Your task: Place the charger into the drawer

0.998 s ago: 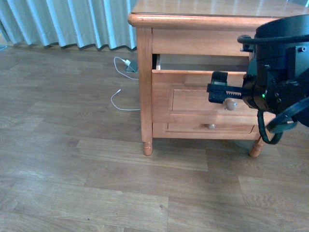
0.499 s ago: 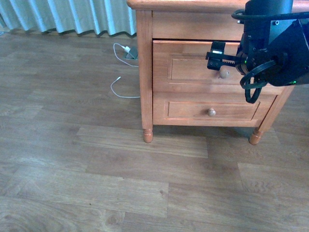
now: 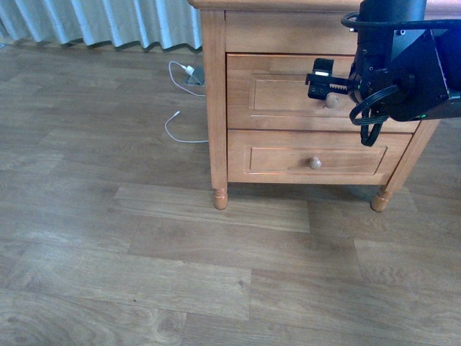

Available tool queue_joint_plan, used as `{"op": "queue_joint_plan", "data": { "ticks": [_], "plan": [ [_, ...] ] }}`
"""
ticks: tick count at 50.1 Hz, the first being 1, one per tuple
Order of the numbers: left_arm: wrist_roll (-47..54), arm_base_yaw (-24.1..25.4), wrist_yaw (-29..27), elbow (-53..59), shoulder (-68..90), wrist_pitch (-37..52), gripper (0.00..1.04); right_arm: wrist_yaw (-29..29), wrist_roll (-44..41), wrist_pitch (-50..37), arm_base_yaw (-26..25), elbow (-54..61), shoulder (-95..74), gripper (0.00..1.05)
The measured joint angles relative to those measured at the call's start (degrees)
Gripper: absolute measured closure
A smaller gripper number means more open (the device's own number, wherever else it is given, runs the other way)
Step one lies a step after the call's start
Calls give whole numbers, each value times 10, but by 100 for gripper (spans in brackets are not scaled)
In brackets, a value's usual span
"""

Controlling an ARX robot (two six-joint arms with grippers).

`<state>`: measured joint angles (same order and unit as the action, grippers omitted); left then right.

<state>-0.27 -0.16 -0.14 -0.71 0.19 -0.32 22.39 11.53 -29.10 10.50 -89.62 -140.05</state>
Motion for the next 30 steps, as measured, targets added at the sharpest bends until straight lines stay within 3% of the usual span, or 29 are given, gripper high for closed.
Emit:
{"op": "queue_joint_plan", "data": {
  "ticks": [17,30],
  "plan": [
    [0,0,0,0,0,0,6,-22,0,-38,-10,71,45,8],
    [0,0,0,0,0,0,6,-104,2,-43,-4,252,229,8]
  ]
}}
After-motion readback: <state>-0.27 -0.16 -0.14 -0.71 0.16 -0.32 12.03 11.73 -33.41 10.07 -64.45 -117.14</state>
